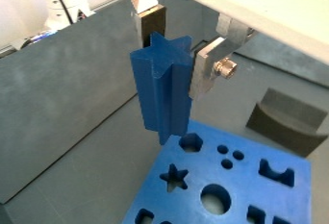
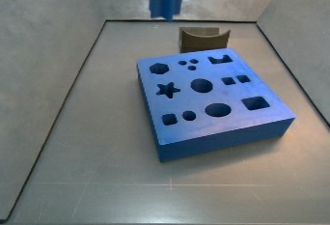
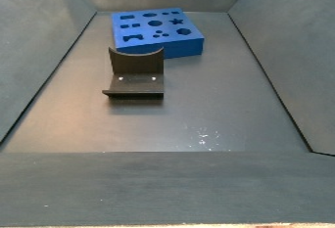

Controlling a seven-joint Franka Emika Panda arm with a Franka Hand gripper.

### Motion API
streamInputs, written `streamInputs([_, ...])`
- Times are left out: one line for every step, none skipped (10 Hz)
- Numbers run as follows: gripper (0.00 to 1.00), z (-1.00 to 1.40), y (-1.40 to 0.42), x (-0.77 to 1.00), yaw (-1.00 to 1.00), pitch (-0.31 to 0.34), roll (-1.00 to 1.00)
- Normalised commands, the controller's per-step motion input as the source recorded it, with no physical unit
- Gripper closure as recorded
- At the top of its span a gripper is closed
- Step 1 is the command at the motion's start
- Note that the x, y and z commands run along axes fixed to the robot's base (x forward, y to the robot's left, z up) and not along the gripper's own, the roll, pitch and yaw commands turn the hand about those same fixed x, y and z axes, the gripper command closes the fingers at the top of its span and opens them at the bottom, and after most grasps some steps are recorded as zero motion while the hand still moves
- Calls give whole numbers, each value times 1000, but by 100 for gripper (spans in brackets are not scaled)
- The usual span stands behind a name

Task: Pick up the star object. Move up. Place the star object on the fixture. Regrasp the star object. Move to above the board. Insert the star object.
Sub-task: Insert the star object.

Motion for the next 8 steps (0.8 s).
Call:
streamInputs([100,-303,74,377,-109,131,-231])
streamInputs([100,-506,234,483,-409,51,-537])
streamInputs([100,-86,154,131,-294,0,-329])
streamInputs([100,-9,0,-37,0,-17,0])
streamInputs([100,-363,40,54,-597,-20,0])
streamInputs([100,-346,26,0,-951,-123,26])
streamInputs([100,0,6,49,0,26,-20])
streamInputs([100,0,0,29,-6,0,0])
